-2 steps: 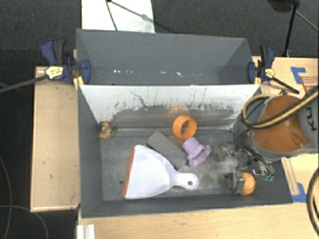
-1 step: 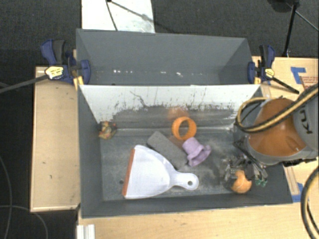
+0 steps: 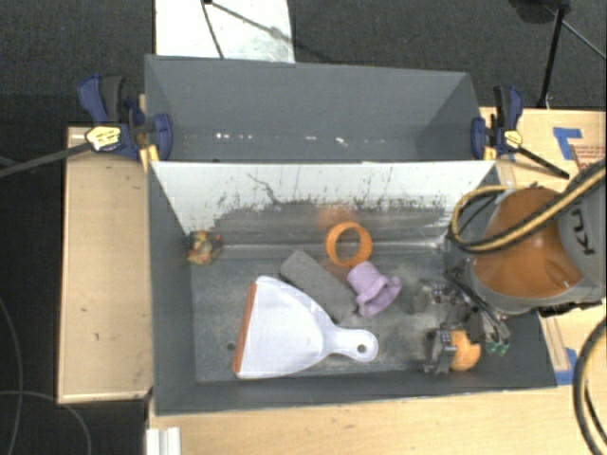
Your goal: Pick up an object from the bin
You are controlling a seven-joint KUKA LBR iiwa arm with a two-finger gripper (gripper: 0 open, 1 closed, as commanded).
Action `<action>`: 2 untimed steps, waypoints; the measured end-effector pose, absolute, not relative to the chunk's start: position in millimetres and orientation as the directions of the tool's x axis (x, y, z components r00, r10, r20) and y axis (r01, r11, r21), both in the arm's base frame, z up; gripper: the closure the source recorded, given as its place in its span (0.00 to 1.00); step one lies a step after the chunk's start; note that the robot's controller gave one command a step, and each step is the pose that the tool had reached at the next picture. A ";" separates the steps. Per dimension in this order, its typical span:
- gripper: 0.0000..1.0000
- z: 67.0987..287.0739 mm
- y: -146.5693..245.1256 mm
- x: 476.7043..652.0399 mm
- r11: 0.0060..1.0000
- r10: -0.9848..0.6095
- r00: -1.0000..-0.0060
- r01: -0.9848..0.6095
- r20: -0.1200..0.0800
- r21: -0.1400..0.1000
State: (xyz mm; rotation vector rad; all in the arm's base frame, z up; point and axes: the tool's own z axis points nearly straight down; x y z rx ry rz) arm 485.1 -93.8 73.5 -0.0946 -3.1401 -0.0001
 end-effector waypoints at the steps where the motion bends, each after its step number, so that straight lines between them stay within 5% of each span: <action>1: 0.00 73.5 -93.8 485.1 0.998 0.059 -0.998 0.059 0.000 0.000; 2: 0.00 72.7 -107.3 488.3 0.999 -0.034 -0.999 -0.034 -0.002 0.001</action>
Offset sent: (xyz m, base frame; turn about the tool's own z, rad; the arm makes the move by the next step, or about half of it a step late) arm 0.0073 -0.0501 -0.0027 -0.2778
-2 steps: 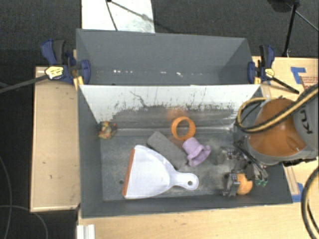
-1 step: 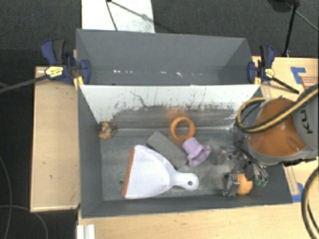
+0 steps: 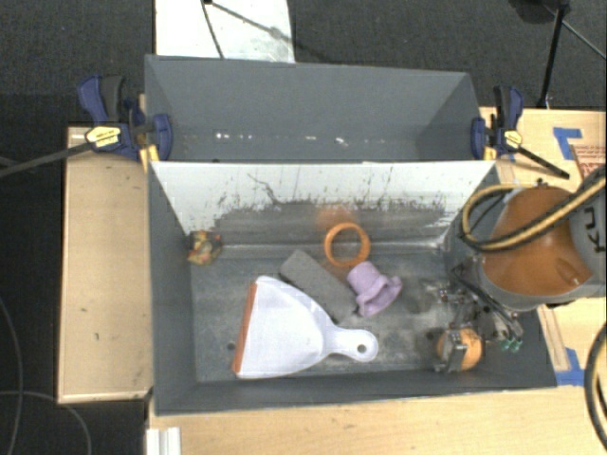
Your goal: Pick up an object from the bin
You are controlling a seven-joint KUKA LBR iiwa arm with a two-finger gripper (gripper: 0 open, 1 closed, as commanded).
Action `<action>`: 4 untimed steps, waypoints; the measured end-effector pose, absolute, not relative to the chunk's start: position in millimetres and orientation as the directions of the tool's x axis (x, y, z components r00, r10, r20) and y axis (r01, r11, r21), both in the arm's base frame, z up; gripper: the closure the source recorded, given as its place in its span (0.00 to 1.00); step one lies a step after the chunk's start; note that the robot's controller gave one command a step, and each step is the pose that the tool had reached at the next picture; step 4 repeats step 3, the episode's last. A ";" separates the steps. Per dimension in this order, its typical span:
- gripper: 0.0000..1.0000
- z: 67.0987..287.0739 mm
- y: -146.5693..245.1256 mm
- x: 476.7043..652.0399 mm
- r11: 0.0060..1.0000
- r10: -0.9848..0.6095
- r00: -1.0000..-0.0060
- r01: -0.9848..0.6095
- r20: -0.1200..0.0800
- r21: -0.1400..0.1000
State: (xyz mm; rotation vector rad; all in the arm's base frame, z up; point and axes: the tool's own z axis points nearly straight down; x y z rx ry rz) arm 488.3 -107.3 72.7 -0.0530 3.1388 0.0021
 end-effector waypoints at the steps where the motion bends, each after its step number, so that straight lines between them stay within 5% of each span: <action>1: 1.00 70.2 -141.4 498.7 0.983 0.184 -0.983 0.184 0.002 0.006; 2: 1.00 70.2 -141.4 498.7 0.983 0.182 -0.983 0.182 0.002 0.006; 3: 1.00 222.2 -137.5 501.1 0.977 0.213 -0.977 0.213 -0.005 0.000; 4: 1.00 222.2 -137.5 501.1 0.977 0.213 -0.977 0.213 -0.005 0.000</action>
Offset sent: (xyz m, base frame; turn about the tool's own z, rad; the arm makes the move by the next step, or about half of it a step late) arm 0.0000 0.0000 0.0000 0.0000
